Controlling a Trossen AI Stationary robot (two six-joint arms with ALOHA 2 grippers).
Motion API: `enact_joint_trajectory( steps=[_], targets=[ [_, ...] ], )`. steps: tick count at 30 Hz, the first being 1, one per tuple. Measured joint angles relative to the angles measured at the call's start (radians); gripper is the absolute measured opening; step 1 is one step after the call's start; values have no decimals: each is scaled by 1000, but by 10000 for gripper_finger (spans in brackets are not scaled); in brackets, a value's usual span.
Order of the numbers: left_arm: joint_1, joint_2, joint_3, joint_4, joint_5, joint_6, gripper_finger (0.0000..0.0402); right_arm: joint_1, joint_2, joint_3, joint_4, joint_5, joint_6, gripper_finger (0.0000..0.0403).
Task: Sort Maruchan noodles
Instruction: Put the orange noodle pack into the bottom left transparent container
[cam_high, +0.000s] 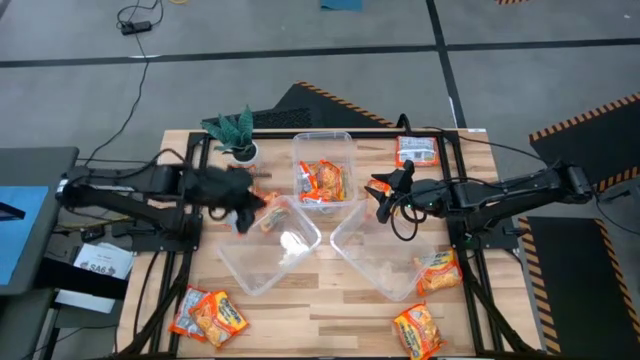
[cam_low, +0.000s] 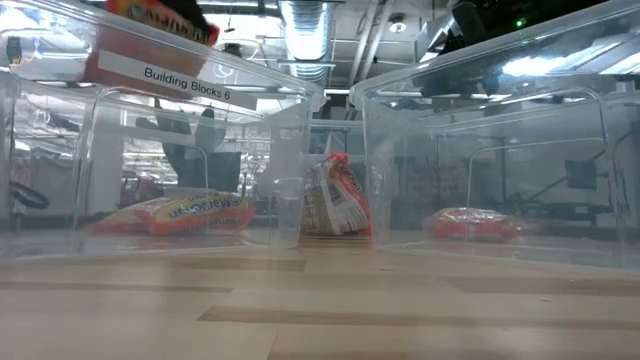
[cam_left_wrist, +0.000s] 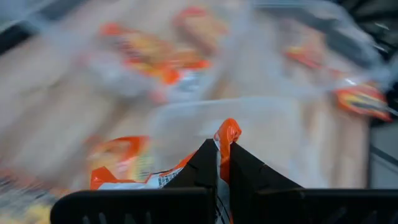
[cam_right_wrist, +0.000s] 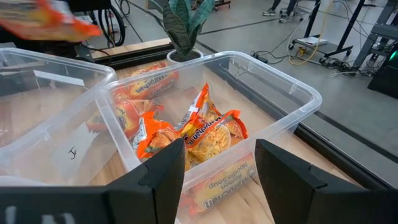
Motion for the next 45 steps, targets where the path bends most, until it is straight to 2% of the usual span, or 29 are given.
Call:
enact_joint_trajectory(
  steps=[6, 10, 18, 25, 28, 31, 33, 35, 38, 45],
  targets=[
    [-223, 120, 0, 119, 1, 144, 3, 0, 0, 0, -2, 1, -2, 216],
    [-305, 202, 0, 149, -5, 149, 16, 0, 0, 0, -1, 1, -2, 216],
    [-322, 276, 0, 123, -29, 58, 51, 0, 0, 0, -1, 2, -2, 216],
    [-308, 246, 14, 102, -22, 56, 120, 0, 0, 0, -3, 2, -2, 216],
    [-310, 242, 56, 55, 39, 45, 152, 0, 0, 0, -7, 2, -2, 216],
    [-329, 236, 97, 43, 181, -3, 175, 0, 0, 0, -11, 2, -1, 216],
    [-368, 236, 101, 51, 252, -45, 183, 0, 0, 0, -16, 2, -1, 216],
    [-427, 239, 101, 40, 279, -101, 187, 0, 0, 0, -22, 2, -1, 216],
    [-538, 262, 101, 38, 220, -204, 186, 0, 0, 0, -22, 1, -1, 216],
    [-812, 363, 101, 34, -92, -367, 183, 0, 0, 0, -23, 1, 6, 216]
  ],
)
